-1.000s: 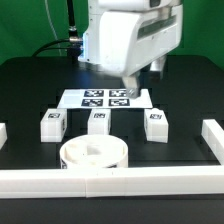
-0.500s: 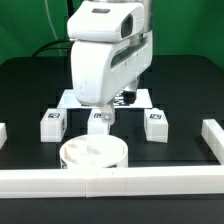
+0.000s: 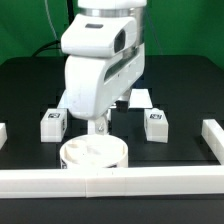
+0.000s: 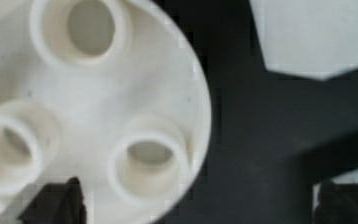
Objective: Assemble stool
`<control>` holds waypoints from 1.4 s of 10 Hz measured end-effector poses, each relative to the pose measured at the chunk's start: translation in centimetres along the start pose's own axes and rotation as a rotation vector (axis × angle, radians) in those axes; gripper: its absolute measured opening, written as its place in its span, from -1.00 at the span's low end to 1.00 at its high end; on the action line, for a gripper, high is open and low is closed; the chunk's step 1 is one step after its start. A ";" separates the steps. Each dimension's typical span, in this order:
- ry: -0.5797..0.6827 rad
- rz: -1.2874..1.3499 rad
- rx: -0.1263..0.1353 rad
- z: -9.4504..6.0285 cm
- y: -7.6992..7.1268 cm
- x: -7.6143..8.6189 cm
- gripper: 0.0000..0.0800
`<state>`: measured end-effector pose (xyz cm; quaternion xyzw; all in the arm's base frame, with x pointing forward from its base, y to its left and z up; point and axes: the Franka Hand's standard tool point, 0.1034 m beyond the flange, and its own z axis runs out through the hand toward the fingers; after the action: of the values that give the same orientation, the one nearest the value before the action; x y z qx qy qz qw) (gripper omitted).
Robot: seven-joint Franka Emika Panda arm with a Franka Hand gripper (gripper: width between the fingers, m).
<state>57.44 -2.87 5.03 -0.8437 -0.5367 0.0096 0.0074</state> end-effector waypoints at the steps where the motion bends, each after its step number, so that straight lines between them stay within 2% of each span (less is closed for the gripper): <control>1: -0.002 0.004 0.006 0.4 -0.1 -0.3 0.62; 9: -0.015 0.018 0.053 3.7 -1.0 -1.5 0.62; 11: -0.010 0.023 0.044 3.8 -0.9 -1.4 0.62; 12: -0.010 0.023 0.044 3.8 -0.9 -1.5 0.38; 13: -0.010 0.023 0.045 3.8 -0.9 -1.5 0.01; 14: -0.010 0.023 0.045 3.8 -0.9 -1.5 0.01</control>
Offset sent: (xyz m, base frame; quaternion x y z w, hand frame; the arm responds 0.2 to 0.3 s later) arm 0.0060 -0.0015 -0.0167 -0.0010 0.0207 0.0032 0.9998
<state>55.93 -3.80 1.24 -0.8494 -0.5266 0.0260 0.0233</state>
